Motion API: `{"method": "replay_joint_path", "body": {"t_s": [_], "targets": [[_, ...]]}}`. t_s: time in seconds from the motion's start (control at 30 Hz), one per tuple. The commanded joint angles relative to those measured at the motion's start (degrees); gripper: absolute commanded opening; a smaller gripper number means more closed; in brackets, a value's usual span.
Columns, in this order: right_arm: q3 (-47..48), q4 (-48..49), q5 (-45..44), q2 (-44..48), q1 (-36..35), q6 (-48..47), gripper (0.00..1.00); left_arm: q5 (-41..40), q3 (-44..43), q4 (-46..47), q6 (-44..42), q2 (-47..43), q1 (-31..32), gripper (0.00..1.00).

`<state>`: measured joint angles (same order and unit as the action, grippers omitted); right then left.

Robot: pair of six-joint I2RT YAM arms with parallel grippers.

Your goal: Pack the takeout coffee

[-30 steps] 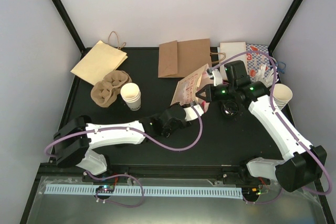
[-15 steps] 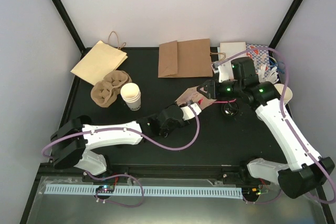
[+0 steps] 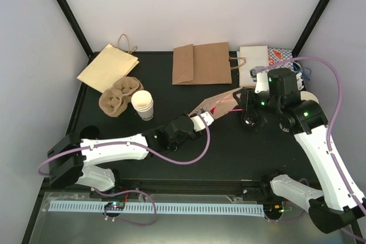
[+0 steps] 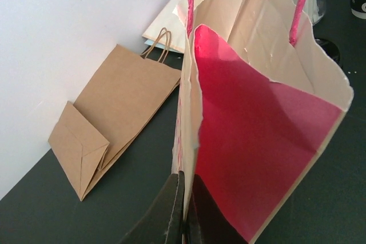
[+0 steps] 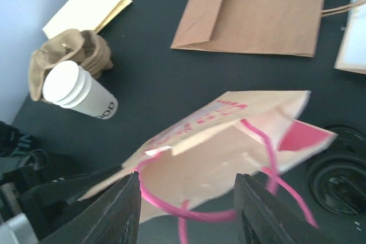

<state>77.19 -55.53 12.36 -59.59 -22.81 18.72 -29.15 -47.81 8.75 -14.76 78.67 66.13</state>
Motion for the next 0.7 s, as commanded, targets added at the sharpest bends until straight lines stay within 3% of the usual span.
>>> {"method": "replay_joint_path", "body": {"t_s": [0.0,0.13,0.2,0.4,0.6,0.67], "targets": [[-1.1,-2.6,-8.2,3.4,-0.3,0.9,0.47,-0.4,1.2,-0.9,2.5,-3.2,0.3,0.02],[-2.0,-1.9,-11.8,8.7,-0.3,2.1,0.49,-0.4,2.1,-2.8,3.9,-4.9,0.3,0.02],[-2.7,-1.9,-12.6,10.4,-0.3,2.5,0.54,-0.2,2.6,-3.6,4.6,-6.3,0.3,0.02],[-5.5,-4.7,-14.1,11.4,-0.3,5.6,0.56,-0.1,4.5,-3.9,5.6,-9.3,0.3,0.01],[-11.6,-2.7,-10.5,14.1,-0.3,10.4,0.58,0.6,5.4,-4.8,6.4,-10.6,0.3,0.02],[-13.3,-1.5,-8.4,14.7,-0.3,11.8,0.66,0.8,5.7,-4.9,6.6,-11.1,0.3,0.02]]}}
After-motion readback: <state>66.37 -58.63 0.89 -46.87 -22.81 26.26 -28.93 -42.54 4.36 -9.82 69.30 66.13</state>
